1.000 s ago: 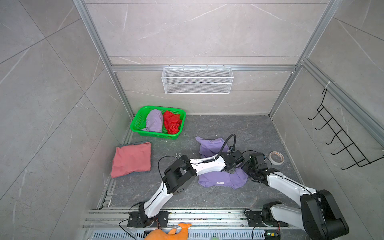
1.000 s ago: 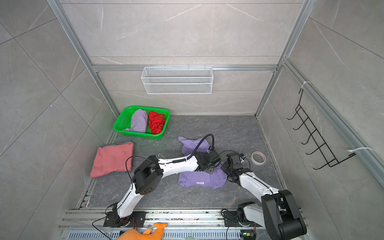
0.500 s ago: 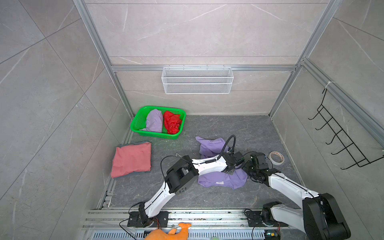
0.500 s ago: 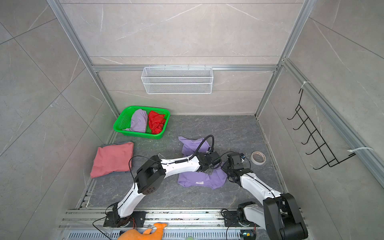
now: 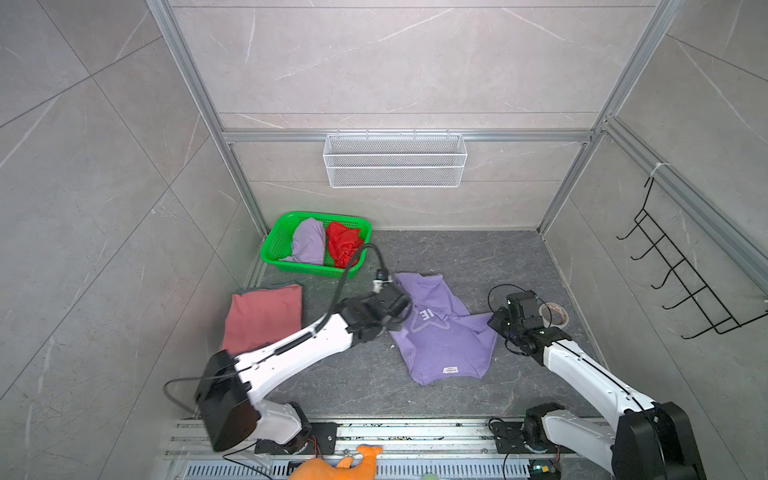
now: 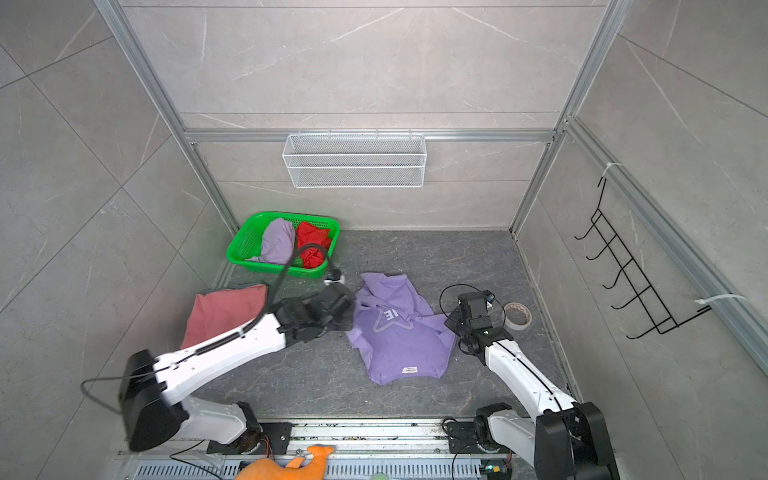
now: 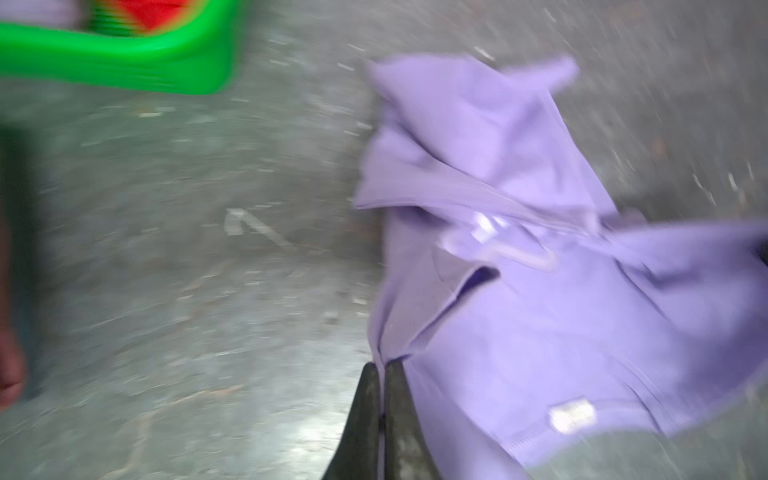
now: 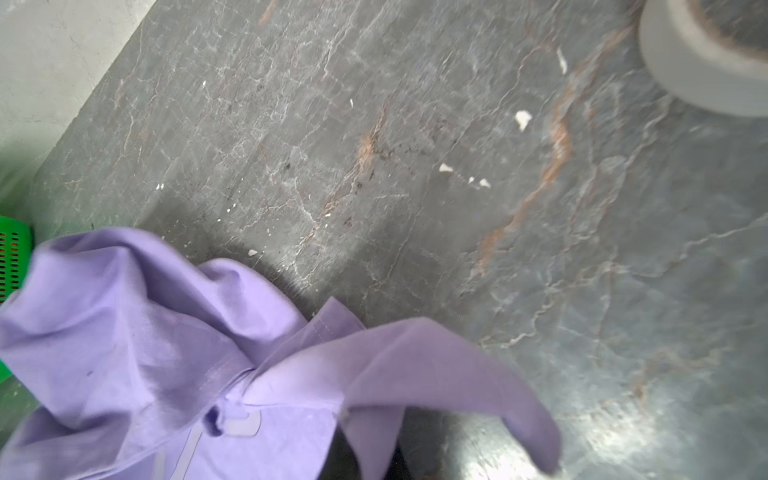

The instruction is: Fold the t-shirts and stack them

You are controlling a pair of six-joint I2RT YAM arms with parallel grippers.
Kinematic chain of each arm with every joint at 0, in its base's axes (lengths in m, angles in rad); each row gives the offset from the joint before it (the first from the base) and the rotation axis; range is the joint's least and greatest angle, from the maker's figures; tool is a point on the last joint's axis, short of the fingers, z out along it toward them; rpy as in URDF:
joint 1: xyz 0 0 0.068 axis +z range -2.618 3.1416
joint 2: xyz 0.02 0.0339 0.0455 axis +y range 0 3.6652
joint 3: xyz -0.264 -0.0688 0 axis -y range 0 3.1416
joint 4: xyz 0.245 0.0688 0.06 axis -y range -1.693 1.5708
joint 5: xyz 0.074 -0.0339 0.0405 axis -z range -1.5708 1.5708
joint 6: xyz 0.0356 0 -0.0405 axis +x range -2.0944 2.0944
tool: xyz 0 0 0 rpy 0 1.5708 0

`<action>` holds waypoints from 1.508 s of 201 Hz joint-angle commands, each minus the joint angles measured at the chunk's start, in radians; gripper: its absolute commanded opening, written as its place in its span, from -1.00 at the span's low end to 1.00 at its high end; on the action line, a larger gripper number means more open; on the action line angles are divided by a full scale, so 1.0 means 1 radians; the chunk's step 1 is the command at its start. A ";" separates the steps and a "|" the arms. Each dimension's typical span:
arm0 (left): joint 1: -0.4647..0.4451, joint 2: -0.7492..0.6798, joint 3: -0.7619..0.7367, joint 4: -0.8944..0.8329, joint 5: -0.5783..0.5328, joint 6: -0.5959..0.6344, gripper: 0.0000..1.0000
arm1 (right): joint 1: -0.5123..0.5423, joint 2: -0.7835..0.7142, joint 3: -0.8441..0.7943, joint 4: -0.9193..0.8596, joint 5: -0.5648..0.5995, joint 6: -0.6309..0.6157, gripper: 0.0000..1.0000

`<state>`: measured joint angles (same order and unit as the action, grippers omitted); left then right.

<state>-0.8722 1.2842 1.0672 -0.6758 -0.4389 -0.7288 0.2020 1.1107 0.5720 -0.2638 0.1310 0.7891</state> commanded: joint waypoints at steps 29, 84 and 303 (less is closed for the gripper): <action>0.101 -0.257 -0.269 -0.082 -0.011 -0.098 -1.00 | -0.009 0.036 0.041 -0.060 0.048 -0.052 -0.92; 0.087 -0.204 -0.231 -0.156 -0.015 -0.122 -0.05 | -0.011 0.103 0.067 -0.049 0.015 -0.072 -0.91; -0.138 0.911 0.632 0.177 0.231 0.520 0.07 | -0.009 0.054 0.019 -0.058 -0.053 -0.057 -0.89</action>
<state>-1.0008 2.1597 1.6619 -0.4927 -0.2001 -0.2340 0.1959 1.1816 0.5907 -0.2958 0.0845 0.7326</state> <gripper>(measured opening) 0.556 0.057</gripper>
